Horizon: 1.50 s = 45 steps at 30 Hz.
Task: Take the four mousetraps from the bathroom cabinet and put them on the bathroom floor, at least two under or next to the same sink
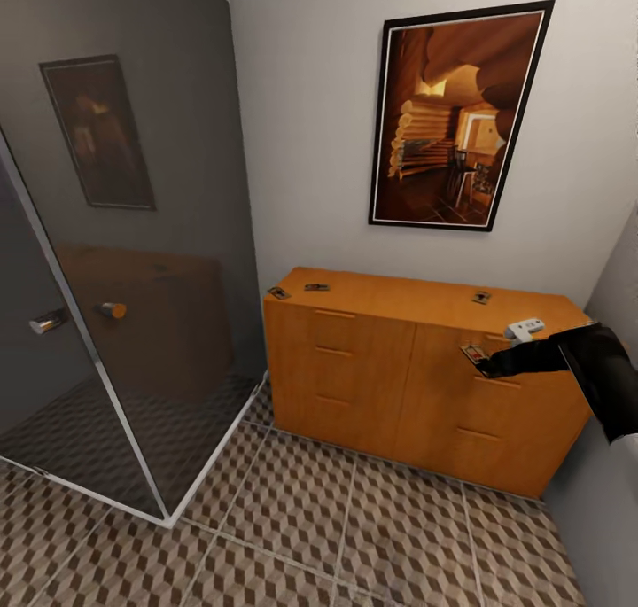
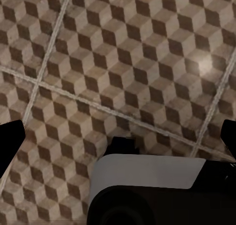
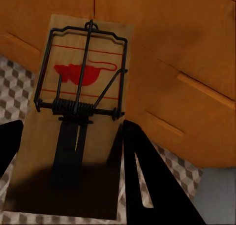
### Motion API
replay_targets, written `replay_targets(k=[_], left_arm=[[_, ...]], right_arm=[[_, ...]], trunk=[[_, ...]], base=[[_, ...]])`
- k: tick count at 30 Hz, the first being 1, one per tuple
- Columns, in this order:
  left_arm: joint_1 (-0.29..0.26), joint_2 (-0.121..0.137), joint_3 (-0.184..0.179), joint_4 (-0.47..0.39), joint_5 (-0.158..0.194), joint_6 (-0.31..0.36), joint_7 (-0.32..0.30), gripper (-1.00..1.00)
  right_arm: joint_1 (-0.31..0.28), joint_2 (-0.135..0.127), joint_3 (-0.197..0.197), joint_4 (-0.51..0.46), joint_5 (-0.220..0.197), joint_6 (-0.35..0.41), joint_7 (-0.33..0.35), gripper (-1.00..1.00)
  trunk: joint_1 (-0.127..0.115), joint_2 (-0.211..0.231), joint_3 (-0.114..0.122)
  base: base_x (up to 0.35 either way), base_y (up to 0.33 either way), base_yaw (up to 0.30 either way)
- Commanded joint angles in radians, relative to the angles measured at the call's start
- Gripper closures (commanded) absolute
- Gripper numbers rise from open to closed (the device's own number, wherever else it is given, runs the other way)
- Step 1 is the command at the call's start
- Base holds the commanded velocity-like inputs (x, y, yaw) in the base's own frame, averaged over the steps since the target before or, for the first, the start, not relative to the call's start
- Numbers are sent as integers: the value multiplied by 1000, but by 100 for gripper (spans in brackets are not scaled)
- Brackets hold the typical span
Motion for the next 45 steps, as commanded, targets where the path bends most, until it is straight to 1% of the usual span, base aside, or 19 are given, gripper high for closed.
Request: replay_targets(k=[1,4,8,11,12,16,17,19,21,23,24,28,29,32,35,38,41,44,45], left_arm=[[-1,0,1,1,2,-3,2,-100],[-1,0,1,1,2,-3,2,-100],[-1,0,1,1,2,-3,2,-100],[-1,0,1,1,2,-3,2,-100],[-1,0,1,1,2,-3,2,-100],[-1,0,1,1,2,-3,2,-100],[-1,0,1,1,2,-3,2,-100],[-1,0,1,2,2,-3,2,-100],[-1,0,1,2,2,-3,2,-100],[-1,0,1,2,2,-3,2,-100],[-1,0,1,2,2,-3,2,-100],[-1,0,1,2,2,-3,2,-100],[-1,0,1,2,2,-3,2,-100],[-1,0,1,1,2,-3,2,-100],[-1,0,1,1,2,-3,2,-100],[-1,0,1,1,2,-3,2,-100],[-1,0,1,2,2,-3,2,-100],[-1,0,1,2,2,-3,2,-100],[-1,1,1,3,2,-3,2,-100]], right_arm=[[-1,0,1,23,6,-14,8,100],[-1,1,2,94,6,-76,7,100],[-1,6,4,266,6,-192,-13,100],[-1,11,6,481,5,-375,-42,100],[-1,12,6,516,5,-405,-44,100],[-2,39,6,816,5,-654,-63,100],[-2,44,6,851,5,-688,-69,100],[3,63,6,941,4,-813,-99,100],[28,87,6,976,3,-887,-124,100],[122,145,6,994,3,-948,-181,100],[133,156,6,995,3,-957,-196,100],[244,270,6,999,3,-1032,-387,100],[260,287,6,999,3,-1041,-415,100],[354,382,6,999,3,-1107,-570,100],[443,443,6,999,2,-1194,-663,100],[505,468,6,999,0,-1275,-700,100],[551,478,4,1000,-12,-1352,-740,100],[573,482,2,1001,-61,-1381,-780,100],[580,485,2,1001,-95,-1386,-797,100]], trunk=[[0,-1,-1],[0,-1,-1],[0,-1,-1],[0,-1,-1],[0,-1,-1],[0,-1,-1],[0,-1,-1],[0,-1,-1],[0,-1,-1],[0,-1,-1],[0,-1,-1],[0,-1,-1],[0,-1,-1],[0,-1,-1],[0,-1,-1],[0,-1,-1],[0,-1,-1],[0,-1,-1],[0,-1,-1]], base=[[-102,50,0],[-56,28,0],[-12,6,0],[-2,1,0],[0,0,0],[0,0,0],[0,0,0],[0,0,0],[0,0,0],[0,0,0],[0,0,0],[0,0,0],[0,0,0],[0,0,0],[0,0,0],[0,0,0],[0,0,0],[0,0,0],[0,0,0]])
